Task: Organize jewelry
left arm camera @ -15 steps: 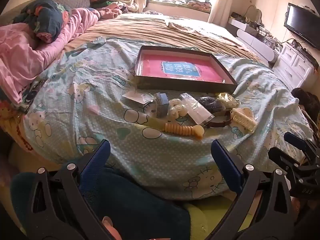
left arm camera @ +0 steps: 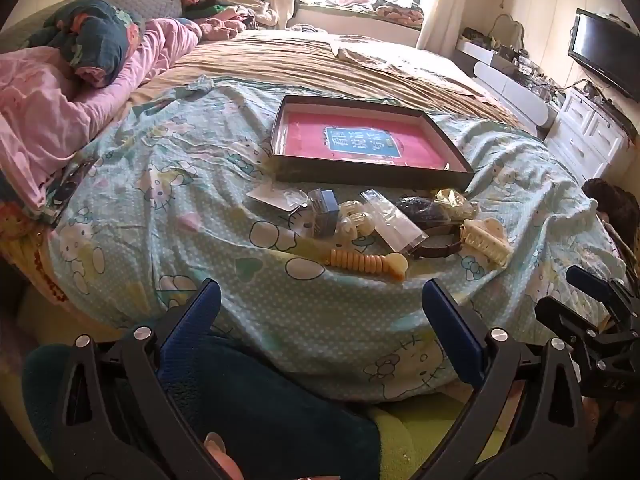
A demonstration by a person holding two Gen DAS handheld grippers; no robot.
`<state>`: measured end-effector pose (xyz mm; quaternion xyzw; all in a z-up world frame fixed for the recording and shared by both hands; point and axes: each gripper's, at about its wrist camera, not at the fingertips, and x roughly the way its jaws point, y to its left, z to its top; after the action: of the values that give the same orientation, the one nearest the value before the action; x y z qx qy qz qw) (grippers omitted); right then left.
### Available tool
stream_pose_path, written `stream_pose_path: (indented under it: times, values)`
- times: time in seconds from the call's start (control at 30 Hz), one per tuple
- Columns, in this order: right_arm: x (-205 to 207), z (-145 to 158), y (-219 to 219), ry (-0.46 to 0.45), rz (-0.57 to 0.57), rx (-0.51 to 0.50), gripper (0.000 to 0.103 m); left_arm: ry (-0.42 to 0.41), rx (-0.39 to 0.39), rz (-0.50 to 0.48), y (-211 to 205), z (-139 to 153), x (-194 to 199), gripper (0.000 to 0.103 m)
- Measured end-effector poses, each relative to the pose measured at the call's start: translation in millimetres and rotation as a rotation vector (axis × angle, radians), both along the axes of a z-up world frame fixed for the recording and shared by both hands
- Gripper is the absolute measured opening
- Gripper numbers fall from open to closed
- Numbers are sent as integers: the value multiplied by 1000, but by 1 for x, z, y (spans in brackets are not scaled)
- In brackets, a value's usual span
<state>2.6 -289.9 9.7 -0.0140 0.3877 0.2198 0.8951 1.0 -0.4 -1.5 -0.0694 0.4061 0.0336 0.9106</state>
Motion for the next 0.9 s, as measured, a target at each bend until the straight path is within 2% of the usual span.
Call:
stream_pose_path:
  times: [0.1, 0.9]
  values:
    - [0, 0, 0, -4, 3, 0, 99, -2, 0, 1, 4, 13, -2, 94]
    - [-1, -1, 0, -6, 6, 5, 99, -13, -4, -2, 3, 17, -4, 94]
